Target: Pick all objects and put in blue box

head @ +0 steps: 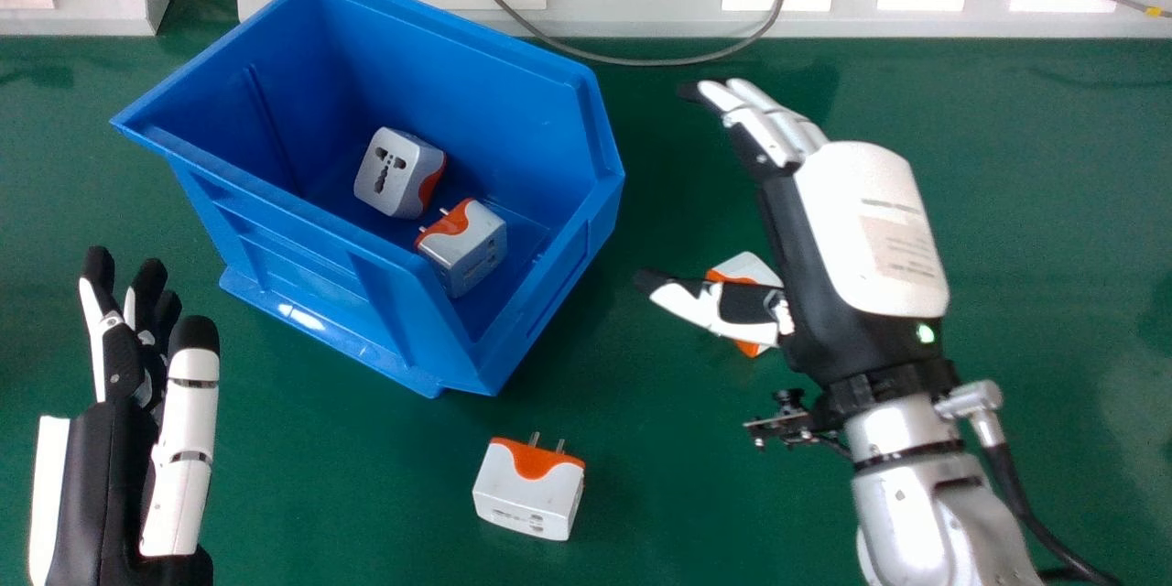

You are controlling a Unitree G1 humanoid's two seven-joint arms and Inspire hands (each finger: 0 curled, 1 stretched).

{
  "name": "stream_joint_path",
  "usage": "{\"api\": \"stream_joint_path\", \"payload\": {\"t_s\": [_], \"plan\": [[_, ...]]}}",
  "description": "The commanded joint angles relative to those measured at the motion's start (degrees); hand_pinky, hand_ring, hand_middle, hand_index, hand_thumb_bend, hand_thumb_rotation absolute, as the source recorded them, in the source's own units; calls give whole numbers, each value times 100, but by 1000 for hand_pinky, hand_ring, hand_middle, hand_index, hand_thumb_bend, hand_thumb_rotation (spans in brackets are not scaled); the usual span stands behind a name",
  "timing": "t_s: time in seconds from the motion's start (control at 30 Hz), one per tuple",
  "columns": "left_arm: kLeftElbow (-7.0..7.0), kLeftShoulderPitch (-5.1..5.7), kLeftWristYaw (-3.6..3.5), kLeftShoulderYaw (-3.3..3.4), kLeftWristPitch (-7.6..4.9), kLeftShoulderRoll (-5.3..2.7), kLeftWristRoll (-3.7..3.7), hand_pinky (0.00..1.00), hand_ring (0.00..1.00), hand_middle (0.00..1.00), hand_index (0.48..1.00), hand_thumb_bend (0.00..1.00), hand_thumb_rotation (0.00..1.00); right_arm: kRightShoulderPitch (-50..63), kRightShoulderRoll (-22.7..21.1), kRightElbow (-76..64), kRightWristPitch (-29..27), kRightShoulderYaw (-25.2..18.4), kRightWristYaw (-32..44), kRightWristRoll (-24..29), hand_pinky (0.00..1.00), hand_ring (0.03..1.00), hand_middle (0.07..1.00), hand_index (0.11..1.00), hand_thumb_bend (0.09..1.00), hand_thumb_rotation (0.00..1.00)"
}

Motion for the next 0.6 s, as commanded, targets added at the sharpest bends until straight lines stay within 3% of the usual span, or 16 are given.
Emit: {"api": "stream_joint_path", "payload": {"t_s": [0.0,0.27,0.37,0.57], "plan": [[-23,-17,-26,-11,-117,33,-5,1000,1000,1000,1000,305,775,7,-27,-20,39,-115,-183,-150,675,833,863,825,540,188],[-62,77,-17,-5,-146,26,24,1000,1000,1000,1000,301,799,-128,-69,574,260,-205,-260,-285,660,813,852,810,558,246],[-79,98,5,-11,-152,23,72,1000,1000,1000,1000,278,800,-258,-75,818,418,-152,-232,-392,649,805,848,808,569,238],[-119,119,8,-6,-137,16,25,1000,1000,1000,1000,276,791,-562,-48,1495,692,33,-200,-563,636,789,836,795,607,245]]}}
